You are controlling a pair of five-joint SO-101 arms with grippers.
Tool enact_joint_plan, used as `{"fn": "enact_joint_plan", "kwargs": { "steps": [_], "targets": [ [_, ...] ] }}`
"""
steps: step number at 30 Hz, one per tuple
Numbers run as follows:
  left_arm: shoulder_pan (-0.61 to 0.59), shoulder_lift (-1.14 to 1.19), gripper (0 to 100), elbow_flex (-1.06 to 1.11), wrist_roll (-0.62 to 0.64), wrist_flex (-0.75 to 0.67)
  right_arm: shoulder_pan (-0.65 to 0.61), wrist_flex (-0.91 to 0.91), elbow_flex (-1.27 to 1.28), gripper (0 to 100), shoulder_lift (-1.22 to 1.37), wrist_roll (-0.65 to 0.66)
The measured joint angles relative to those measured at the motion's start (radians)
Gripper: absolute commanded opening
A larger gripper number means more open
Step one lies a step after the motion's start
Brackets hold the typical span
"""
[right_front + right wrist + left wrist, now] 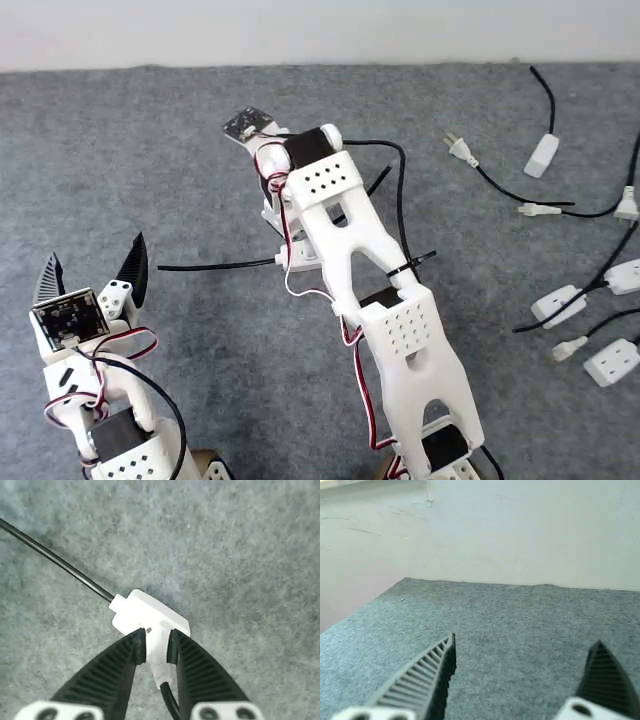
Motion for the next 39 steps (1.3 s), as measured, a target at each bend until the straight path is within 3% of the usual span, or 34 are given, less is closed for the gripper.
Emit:
{"fn": "enact_joint_plan", "kwargs": {
  "steps": [7,17,30,39],
  "targets": [
    [0.000,0.000,40,0.000,0.000,0.000,0.003,0.000,0.000,9.1,0.000,0.000],
    [0.000,0.000,40,0.000,0.000,0.000,0.103,0.000,0.000,9.1,0.000,0.000],
    [0.000,0.000,40,0.000,0.000,0.000,0.031,0.002,0.034,9.0,0.000,0.003],
    [0.000,0.000,40,0.000,0.000,0.000,0.020,0.002,0.055,9.1,-0.029,0.072]
  ]
}}
